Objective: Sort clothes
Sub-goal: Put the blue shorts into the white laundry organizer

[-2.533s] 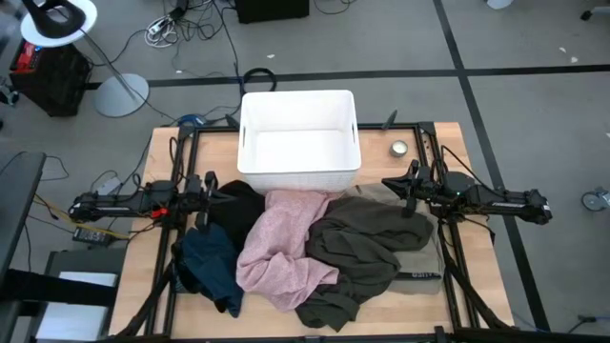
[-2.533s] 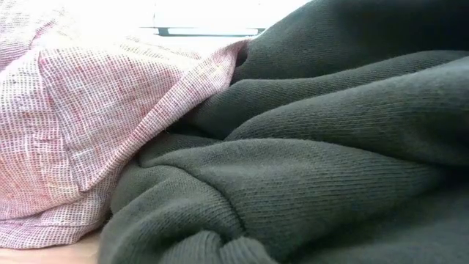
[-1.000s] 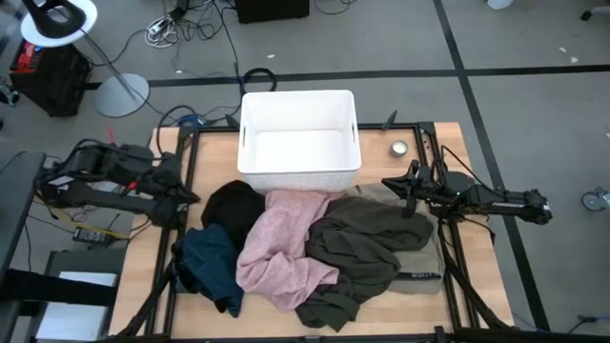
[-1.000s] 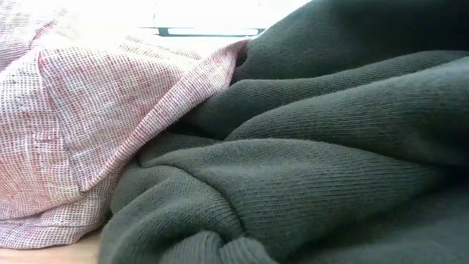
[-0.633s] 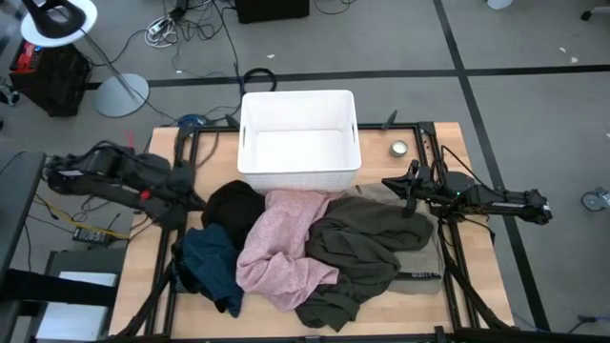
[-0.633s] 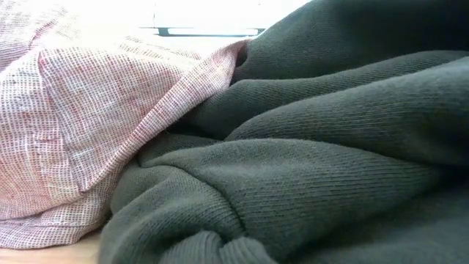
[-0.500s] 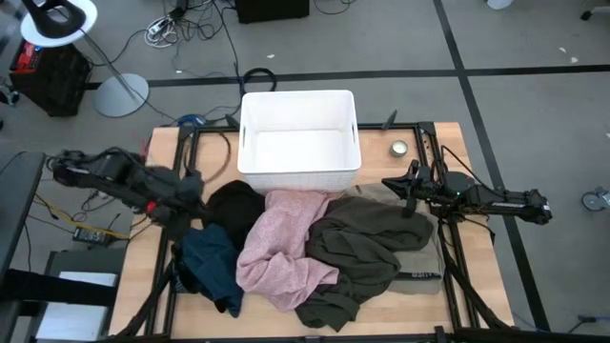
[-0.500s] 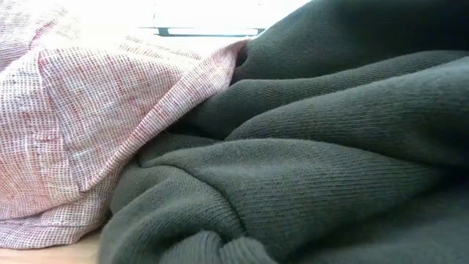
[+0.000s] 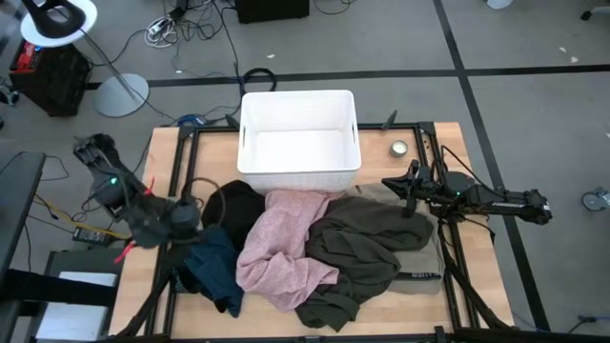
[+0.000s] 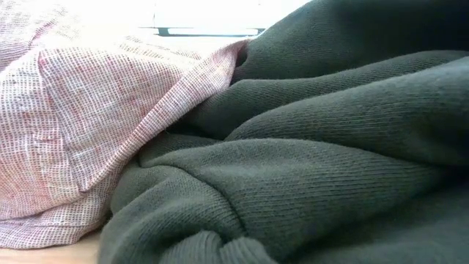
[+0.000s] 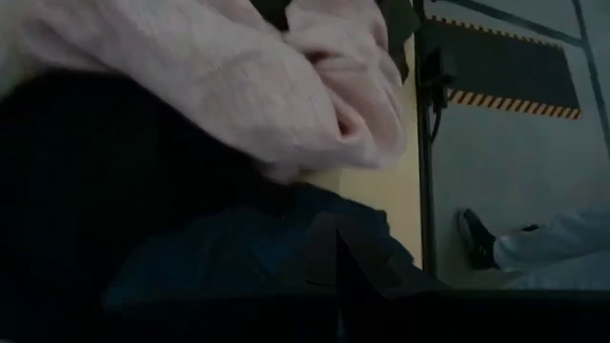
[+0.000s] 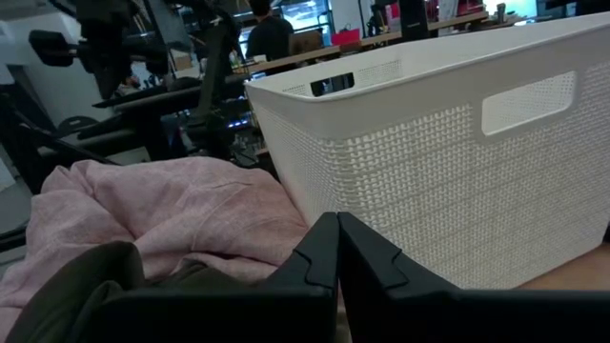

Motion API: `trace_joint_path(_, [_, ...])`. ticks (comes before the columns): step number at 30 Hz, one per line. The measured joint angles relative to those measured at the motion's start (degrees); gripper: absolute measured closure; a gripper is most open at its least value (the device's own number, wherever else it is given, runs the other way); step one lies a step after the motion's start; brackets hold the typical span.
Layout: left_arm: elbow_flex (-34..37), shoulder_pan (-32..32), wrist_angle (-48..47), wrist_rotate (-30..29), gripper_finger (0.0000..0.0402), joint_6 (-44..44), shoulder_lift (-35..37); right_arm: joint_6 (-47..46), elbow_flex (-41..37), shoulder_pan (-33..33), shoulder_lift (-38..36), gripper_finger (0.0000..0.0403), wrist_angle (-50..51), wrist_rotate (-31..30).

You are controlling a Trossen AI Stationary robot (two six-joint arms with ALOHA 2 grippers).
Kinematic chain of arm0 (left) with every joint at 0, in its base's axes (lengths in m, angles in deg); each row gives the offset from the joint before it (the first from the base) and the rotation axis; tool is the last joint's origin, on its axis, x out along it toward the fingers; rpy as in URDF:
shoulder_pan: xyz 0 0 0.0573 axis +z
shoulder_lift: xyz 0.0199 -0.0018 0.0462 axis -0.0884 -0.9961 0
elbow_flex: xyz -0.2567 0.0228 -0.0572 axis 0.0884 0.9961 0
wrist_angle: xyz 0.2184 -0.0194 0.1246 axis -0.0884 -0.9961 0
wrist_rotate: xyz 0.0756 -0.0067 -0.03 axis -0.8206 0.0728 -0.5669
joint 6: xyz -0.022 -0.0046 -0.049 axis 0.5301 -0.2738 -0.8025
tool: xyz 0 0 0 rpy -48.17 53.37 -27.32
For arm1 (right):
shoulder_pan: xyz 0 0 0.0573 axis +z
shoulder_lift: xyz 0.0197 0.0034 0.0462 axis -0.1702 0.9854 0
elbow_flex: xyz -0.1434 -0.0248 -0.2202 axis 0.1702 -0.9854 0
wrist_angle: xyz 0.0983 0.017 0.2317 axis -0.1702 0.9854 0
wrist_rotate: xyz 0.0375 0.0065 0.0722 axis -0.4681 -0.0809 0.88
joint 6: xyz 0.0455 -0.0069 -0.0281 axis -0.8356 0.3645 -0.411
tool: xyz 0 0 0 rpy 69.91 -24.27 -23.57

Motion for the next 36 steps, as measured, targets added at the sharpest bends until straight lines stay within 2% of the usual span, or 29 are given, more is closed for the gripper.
trace_joint_path(8, [0.0, -8.78, -9.04, -0.82, 0.0401, -11.22, -5.53, 0.0, 0.0, -0.02, 0.0, 0.0396, 0.0, 0.0])
trace_joint_path(11, [0.0, -9.17, -12.4, -0.84, 0.0402, -11.64, -6.53, 0.0, 0.0, 0.0, 0.0, 0.0396, 0.0, 0.0])
trace_joint_path(19, [0.0, -9.11, -12.13, -0.84, 0.0387, -11.24, -6.48, -0.01, 0.0, 0.0, 0.0, 0.0396, 0.0, 0.0])
trace_joint_path(23, [0.0, -9.11, -11.07, -0.62, 0.0349, -11.2, -6.48, 0.0, 0.0, -0.02, 0.0, 0.0396, 0.0, 0.0])
trace_joint_path(31, [1.1, -9.11, -8.63, -0.49, 0.0231, -11.11, -6.5, 0.0, 0.0, 0.0, 0.0, 0.0396, 0.01, 0.0])
trace_joint_path(36, [1.75, -9.15, -6.84, 1.45, 0.0204, -10.84, -6.57, 0.0, 0.0, 0.0, 0.0, 0.0396, 0.0, 0.0])
